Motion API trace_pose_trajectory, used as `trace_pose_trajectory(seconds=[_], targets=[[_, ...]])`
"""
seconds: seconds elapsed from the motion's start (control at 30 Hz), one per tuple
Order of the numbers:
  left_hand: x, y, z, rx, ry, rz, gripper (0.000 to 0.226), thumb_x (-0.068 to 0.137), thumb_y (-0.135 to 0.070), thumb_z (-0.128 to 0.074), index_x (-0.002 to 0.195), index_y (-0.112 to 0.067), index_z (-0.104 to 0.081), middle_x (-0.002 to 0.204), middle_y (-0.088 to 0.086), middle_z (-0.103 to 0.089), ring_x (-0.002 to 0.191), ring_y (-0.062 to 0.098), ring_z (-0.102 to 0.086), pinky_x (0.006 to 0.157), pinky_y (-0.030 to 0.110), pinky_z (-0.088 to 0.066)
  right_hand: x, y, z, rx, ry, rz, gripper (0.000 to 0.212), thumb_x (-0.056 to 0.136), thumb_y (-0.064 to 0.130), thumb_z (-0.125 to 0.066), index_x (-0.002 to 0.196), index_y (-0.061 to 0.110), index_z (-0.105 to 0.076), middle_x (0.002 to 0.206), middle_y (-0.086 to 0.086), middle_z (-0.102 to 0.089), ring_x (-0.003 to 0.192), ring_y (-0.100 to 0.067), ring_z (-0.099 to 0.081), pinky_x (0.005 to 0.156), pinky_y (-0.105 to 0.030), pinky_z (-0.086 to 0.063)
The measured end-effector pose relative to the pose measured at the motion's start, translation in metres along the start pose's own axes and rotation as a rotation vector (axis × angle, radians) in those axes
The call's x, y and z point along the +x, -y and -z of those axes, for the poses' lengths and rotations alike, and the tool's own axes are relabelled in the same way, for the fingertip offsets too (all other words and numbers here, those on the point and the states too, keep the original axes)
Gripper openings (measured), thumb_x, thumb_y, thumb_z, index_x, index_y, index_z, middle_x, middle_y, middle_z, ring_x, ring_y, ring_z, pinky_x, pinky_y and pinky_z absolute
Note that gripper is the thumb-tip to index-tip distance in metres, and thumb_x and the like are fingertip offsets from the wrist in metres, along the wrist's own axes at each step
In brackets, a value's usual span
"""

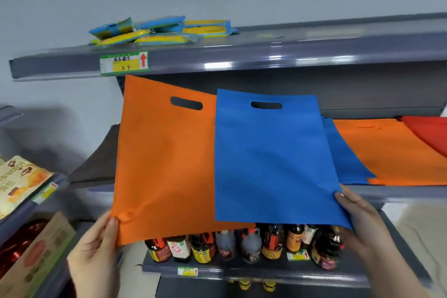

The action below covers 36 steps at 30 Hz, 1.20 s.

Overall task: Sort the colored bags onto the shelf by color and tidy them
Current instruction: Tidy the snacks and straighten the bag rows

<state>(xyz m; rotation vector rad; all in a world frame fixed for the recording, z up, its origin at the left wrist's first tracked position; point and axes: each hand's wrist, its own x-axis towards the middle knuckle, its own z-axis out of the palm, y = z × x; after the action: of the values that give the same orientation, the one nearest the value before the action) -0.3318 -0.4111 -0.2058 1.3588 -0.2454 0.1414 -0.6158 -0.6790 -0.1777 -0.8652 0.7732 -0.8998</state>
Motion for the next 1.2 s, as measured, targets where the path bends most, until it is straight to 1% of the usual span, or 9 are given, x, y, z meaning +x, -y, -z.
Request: trace_pose_trajectory(seconds=[0.2, 0.47, 0.53, 0.7, 0.8, 0.9, 1.07, 1.13, 1.2], targets=[[-0.001, 0.024, -0.052, -0.027, 0.101, 0.062, 0.023, 0.093, -0.004, -0.055, 0.113, -0.012, -0.063, 0.07, -0.023, -0.069, 0.063, -0.007, -0.061, 0.069, 0.011, -0.052, 0.011, 0.018, 0.041, -0.078, -0.088, 0.049, 0.025, 0.097, 0.01, -0.044, 0.106, 0.014, -0.067, 0.099, -0.005, -0.073, 0.076, -0.017, -0.07, 0.053, -0.03, -0.053], [0.012, 0.041, -0.103, 0.023, 0.223, 0.087, 0.026, 0.096, -0.013, -0.053, 0.096, -0.032, -0.07, 0.071, -0.024, -0.068, 0.064, -0.004, -0.06, 0.06, 0.007, -0.051, 0.062, 0.044, 0.068, -0.22, -0.201, 0.103, 0.024, 0.096, 0.005, -0.044, 0.098, 0.011, -0.067, 0.092, -0.007, -0.073, 0.08, -0.022, -0.07, 0.06, -0.027, -0.057], [0.022, 0.046, -0.107, 0.063, 0.232, 0.09, 0.022, 0.096, -0.015, -0.052, 0.101, -0.026, -0.07, 0.073, -0.024, -0.069, 0.065, -0.005, -0.06, 0.059, 0.005, -0.049, 0.079, 0.048, 0.069, -0.339, -0.227, 0.127, 0.025, 0.095, 0.0, -0.045, 0.091, 0.012, -0.068, 0.086, -0.005, -0.073, 0.079, -0.022, -0.067, 0.064, -0.026, -0.057], [0.044, 0.045, -0.112, 0.096, 0.25, 0.073, 0.024, 0.097, -0.021, -0.05, 0.112, -0.014, -0.068, 0.109, 0.008, -0.068, 0.096, 0.019, -0.059, 0.093, 0.041, -0.047, 0.121, 0.061, 0.063, -0.682, -0.341, 0.2, 0.027, 0.091, -0.005, -0.047, 0.081, 0.01, -0.067, 0.093, -0.015, -0.064, 0.077, -0.026, -0.056, 0.069, -0.032, -0.045], [0.055, 0.038, -0.109, 0.068, 0.242, 0.084, 0.025, 0.097, -0.02, -0.05, 0.114, -0.012, -0.067, 0.112, 0.006, -0.067, 0.098, 0.014, -0.06, 0.091, 0.04, -0.052, 0.14, 0.068, 0.058, -1.047, -0.429, 0.224, 0.024, 0.089, -0.004, -0.048, 0.102, -0.002, -0.068, 0.093, -0.018, -0.063, 0.079, -0.026, -0.052, 0.064, -0.03, -0.037], [0.061, 0.034, -0.104, 0.0, 0.264, 0.108, 0.026, 0.097, -0.019, -0.05, 0.115, -0.01, -0.066, 0.114, 0.009, -0.067, 0.095, 0.011, -0.061, 0.091, 0.027, -0.052, 0.148, 0.07, 0.051, -1.325, -0.466, 0.211, 0.034, 0.09, 0.0, -0.049, 0.122, -0.001, -0.059, 0.12, -0.024, -0.061, 0.106, -0.038, -0.057, 0.083, -0.036, -0.044], [0.061, 0.035, -0.106, -0.089, 0.252, 0.165, 0.027, 0.098, -0.014, -0.049, 0.119, -0.004, -0.062, 0.104, 0.006, -0.067, 0.08, -0.002, -0.065, 0.078, 0.017, -0.055, 0.133, 0.058, 0.011, -1.793, -0.409, 0.271, 0.048, 0.09, 0.014, -0.053, 0.138, 0.012, -0.044, 0.139, -0.011, -0.046, 0.128, -0.033, -0.039, 0.097, -0.039, -0.036], [0.059, 0.037, -0.11, -0.119, 0.268, 0.182, 0.028, 0.098, -0.013, -0.049, 0.119, -0.001, -0.061, 0.107, 0.012, -0.065, 0.081, 0.0, -0.065, 0.078, 0.019, -0.055, 0.122, 0.051, -0.015, -1.653, -0.303, 0.355, 0.045, 0.094, 0.025, -0.054, 0.136, 0.012, -0.047, 0.139, -0.007, -0.048, 0.125, -0.029, -0.044, 0.097, -0.036, -0.037], [0.058, 0.037, -0.118, -0.11, 0.287, 0.199, 0.025, 0.098, -0.012, -0.048, 0.115, -0.005, -0.064, 0.107, 0.009, -0.065, 0.084, 0.003, -0.064, 0.076, 0.017, -0.055, 0.106, 0.045, -0.045, -1.173, -0.14, 0.254, 0.041, 0.096, 0.033, -0.052, 0.129, 0.009, -0.053, 0.128, -0.007, -0.057, 0.11, -0.024, -0.057, 0.09, -0.033, -0.045]])
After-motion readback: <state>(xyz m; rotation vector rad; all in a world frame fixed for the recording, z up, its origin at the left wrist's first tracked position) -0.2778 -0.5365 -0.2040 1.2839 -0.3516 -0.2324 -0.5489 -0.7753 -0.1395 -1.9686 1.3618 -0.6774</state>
